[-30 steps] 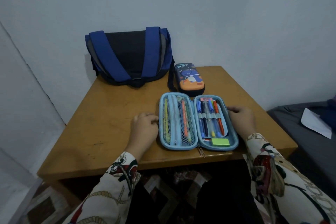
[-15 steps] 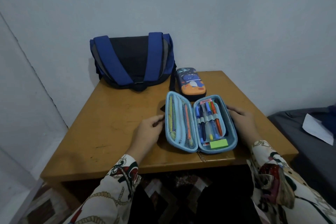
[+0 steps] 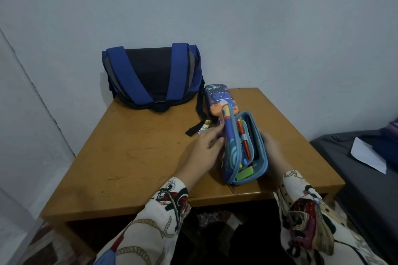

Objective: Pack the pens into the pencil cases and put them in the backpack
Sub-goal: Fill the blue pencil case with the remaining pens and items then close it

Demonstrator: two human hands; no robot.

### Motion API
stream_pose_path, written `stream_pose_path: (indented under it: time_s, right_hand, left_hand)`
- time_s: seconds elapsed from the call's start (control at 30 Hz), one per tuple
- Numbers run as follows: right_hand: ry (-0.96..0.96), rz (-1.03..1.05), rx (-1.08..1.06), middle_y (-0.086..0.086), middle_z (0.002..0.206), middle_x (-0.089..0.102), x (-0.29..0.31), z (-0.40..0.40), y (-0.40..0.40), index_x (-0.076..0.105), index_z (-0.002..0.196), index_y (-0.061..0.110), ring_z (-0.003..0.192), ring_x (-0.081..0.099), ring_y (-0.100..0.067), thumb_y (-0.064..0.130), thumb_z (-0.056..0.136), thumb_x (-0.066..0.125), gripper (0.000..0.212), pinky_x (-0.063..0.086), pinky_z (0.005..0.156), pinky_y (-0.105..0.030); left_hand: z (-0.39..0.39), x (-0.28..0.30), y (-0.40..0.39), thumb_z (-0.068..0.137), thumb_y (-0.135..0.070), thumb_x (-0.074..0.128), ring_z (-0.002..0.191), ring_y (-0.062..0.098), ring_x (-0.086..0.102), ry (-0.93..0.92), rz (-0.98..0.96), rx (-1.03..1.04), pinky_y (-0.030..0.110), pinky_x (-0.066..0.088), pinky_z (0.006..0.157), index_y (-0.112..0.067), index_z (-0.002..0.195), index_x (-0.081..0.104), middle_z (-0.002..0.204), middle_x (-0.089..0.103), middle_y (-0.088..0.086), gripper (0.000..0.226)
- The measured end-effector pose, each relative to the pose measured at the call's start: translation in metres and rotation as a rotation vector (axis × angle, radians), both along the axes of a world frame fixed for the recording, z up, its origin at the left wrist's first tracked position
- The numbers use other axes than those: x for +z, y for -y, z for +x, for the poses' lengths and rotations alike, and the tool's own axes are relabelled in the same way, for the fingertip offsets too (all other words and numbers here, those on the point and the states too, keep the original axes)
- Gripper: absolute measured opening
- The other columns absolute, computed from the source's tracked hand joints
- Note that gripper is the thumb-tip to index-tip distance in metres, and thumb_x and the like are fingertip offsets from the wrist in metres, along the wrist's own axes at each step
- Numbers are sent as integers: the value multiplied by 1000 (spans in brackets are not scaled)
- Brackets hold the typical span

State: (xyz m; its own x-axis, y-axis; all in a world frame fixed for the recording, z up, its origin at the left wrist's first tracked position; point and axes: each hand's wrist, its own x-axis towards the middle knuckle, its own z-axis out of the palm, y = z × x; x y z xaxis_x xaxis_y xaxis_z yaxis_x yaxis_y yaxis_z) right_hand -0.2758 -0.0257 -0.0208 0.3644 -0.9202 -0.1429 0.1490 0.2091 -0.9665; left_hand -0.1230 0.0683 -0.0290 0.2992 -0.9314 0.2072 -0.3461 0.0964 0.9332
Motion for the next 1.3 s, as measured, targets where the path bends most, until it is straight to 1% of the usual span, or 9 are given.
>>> stream_pose_path:
  time_s: [0.37, 0.5, 0.6, 0.7, 0.8, 0.97, 1.13, 1.23, 1.3]
  right_hand:
    - [276, 154, 273, -17, 111, 72, 3, 22, -19, 65, 118, 9, 91, 73, -29, 56, 96, 36, 60, 62, 74, -38]
    - [258, 93, 316, -18, 113, 71, 2, 29, -21, 63, 124, 9, 92, 72, -29, 48, 89, 49, 54, 61, 75, -38]
    - [259, 102, 291, -16, 107, 73, -1, 27, -19, 65, 118, 9, 86, 73, -27, 41, 93, 49, 44, 61, 71, -37]
    - [285, 164, 203, -13, 93, 76, -3, 27, -15, 67, 109, 8, 75, 74, -25, 40, 101, 39, 43, 60, 61, -32]
    - [167, 186, 99, -12, 79, 75, -2, 27, -10, 67, 104, 4, 63, 72, -23, 36, 103, 39, 42, 58, 53, -29]
    - [28, 137, 16, -8, 68, 73, -4, 24, -2, 66, 105, 7, 53, 69, -20, 29, 102, 48, 28, 55, 46, -28]
    - [-4, 115, -9, -5, 58, 69, 0, 15, 3, 63, 92, 8, 44, 65, -15, 25, 102, 49, 24, 49, 38, -21]
    - [-29, 120, -14, -12, 69, 69, 2, 9, 5, 63, 99, 5, 43, 64, -15, 26, 102, 49, 24, 50, 39, -22]
    - [-13, 110, 11, -18, 87, 68, 2, 8, 4, 61, 112, 0, 51, 67, -19, 26, 101, 50, 29, 54, 44, -26]
  left_hand:
    - [-3, 6, 7, 97, -33, 55, 143, 19, 22, 38, 102, 13, 38, 32, 114, -55, 120, 49, 155, 18, 0, 33]
    - [-2, 9, 5, 96, -35, 57, 142, 19, 22, 16, 113, 42, 32, 35, 111, -62, 112, 49, 157, 15, -3, 33]
    - [-2, 7, 6, 91, -51, 55, 141, 20, 26, 96, 102, 60, 43, 37, 110, -79, 103, 43, 157, 17, -8, 33]
    - [-3, 5, 7, 93, -53, 50, 143, 19, 25, 82, 121, 71, 45, 38, 110, -73, 116, 44, 158, 15, -9, 31]
    - [-6, 4, 4, 100, -46, 43, 148, 15, 9, 106, 144, 28, 31, 18, 117, -41, 149, 27, 161, 5, -6, 52]
    - [-7, 3, 2, 102, -41, 39, 148, 9, 2, 60, 159, -12, 17, 11, 105, -28, 154, 19, 162, 4, -5, 57]
    - [-8, 8, 4, 85, -73, 44, 141, 13, 32, -179, 138, 25, 38, 28, 117, -23, 148, 37, 153, 37, -3, 80]
    - [-6, 6, 4, 89, -67, 44, 122, 11, 54, -303, 129, 9, 13, 48, 92, -15, 142, 45, 137, 56, 2, 73]
    - [-6, 7, 6, 83, -71, 48, 118, 12, 57, -317, 142, -12, 14, 49, 90, -19, 141, 45, 134, 58, 0, 77]
